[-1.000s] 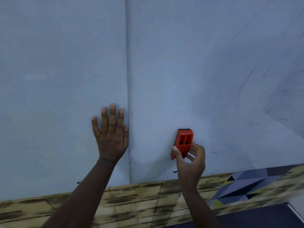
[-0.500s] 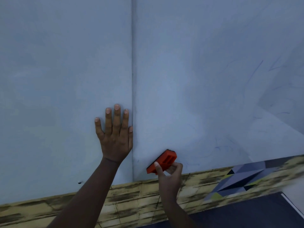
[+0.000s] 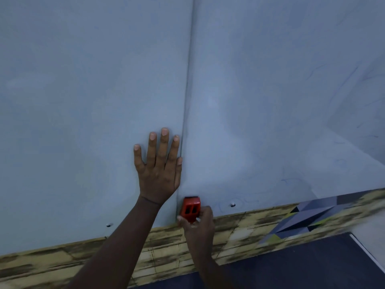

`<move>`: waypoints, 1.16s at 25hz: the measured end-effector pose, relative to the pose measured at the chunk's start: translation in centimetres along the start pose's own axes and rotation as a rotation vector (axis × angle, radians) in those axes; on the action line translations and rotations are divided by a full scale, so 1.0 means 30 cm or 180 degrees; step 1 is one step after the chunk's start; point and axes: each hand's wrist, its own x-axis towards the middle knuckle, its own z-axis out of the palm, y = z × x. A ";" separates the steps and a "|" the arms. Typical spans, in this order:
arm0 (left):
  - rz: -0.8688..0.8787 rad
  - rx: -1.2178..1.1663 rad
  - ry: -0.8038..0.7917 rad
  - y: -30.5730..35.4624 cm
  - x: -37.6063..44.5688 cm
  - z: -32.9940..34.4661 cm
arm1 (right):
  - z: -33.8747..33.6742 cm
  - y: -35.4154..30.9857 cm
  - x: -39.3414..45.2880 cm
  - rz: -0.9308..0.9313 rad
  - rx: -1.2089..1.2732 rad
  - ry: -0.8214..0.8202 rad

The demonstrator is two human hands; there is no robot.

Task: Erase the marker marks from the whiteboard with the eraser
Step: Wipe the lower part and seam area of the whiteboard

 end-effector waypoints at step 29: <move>0.0153 0.0156 -0.0382 0.030 -0.203 0.021 | -0.069 -0.088 0.071 0.0862 0.1773 0.0924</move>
